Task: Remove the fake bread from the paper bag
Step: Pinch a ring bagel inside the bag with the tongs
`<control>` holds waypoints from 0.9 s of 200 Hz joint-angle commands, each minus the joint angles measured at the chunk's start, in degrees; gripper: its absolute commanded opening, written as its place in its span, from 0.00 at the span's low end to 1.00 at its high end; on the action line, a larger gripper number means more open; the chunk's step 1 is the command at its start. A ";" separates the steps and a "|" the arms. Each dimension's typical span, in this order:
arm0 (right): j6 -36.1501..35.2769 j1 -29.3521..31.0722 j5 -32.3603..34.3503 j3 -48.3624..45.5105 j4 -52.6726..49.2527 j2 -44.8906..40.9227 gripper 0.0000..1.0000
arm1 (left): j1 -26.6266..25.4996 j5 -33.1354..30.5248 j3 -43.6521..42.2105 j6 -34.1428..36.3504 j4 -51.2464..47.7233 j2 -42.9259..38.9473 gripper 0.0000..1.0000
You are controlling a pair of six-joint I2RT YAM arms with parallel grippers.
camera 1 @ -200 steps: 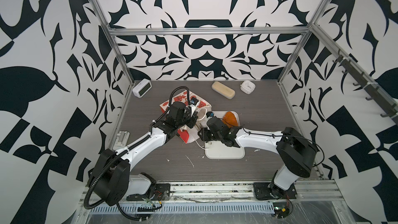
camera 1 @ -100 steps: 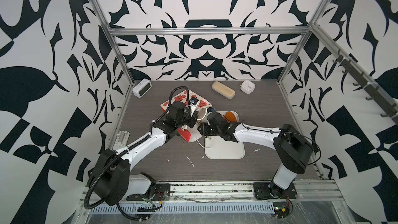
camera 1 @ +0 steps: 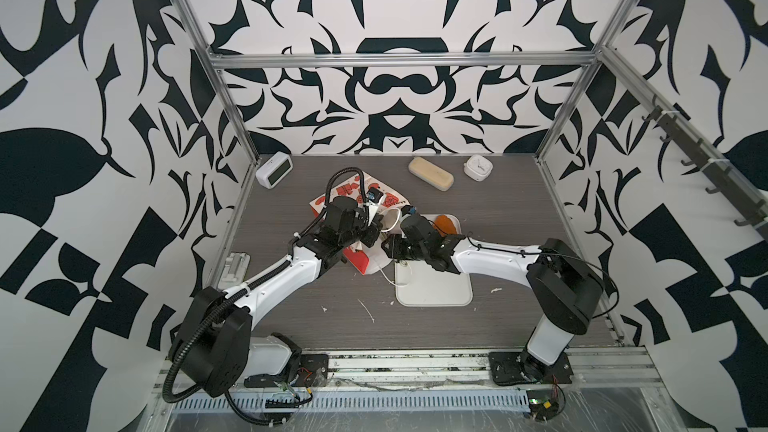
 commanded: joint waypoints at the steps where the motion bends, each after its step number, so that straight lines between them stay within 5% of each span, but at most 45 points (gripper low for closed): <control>1: 1.43 -1.19 1.67 0.49 3.74 -1.76 0.41 | 0.08 1.97 -0.46 -0.61 0.99 -0.71 0.00; 180: 0.33 -1.87 -0.74 4.36 4.35 1.24 0.42 | -0.03 2.67 0.44 -0.95 0.89 0.80 0.00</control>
